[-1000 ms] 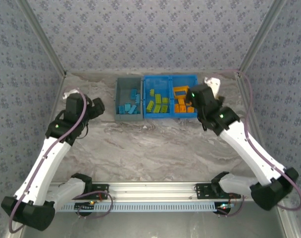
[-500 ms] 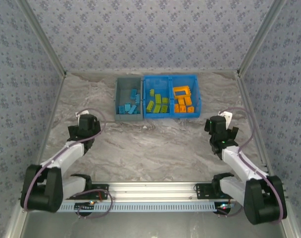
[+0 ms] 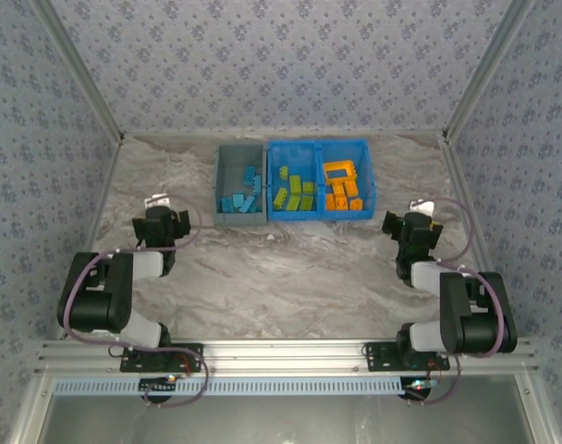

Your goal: Sort the legos into containers by color

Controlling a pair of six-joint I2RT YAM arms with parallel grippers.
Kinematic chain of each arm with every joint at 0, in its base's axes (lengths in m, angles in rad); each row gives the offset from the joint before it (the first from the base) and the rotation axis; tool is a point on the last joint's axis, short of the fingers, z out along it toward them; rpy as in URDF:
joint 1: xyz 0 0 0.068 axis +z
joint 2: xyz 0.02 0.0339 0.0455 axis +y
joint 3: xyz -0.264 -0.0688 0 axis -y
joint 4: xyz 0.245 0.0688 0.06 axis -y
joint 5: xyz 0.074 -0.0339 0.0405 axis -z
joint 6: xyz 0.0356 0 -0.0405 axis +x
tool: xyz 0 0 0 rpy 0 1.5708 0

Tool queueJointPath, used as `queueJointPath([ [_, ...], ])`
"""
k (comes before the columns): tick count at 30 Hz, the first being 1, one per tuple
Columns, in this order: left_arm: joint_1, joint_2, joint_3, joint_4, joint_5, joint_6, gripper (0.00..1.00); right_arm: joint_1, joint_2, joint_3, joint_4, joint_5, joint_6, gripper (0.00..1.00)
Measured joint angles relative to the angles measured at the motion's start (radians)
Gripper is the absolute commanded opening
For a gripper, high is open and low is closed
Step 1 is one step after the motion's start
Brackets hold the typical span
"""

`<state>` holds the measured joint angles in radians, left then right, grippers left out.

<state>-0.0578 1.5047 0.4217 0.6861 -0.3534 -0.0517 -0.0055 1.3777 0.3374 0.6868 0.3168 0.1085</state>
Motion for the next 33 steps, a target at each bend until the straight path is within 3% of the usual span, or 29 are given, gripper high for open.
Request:
queueJointPath([
  [2,0.003,0.018,-0.037,0.088,0.004,0.004,1.0,-0.014,0.025,-0.019,0.063,-0.025,-0.009,1.0],
  [11,0.025,0.033,-0.049,0.133,0.051,0.0,0.99,-0.028,0.106,-0.036,0.216,-0.105,-0.039,1.0],
  [33,0.025,0.033,-0.049,0.134,0.066,-0.002,1.0,-0.003,0.144,0.015,0.155,-0.143,-0.092,1.0],
])
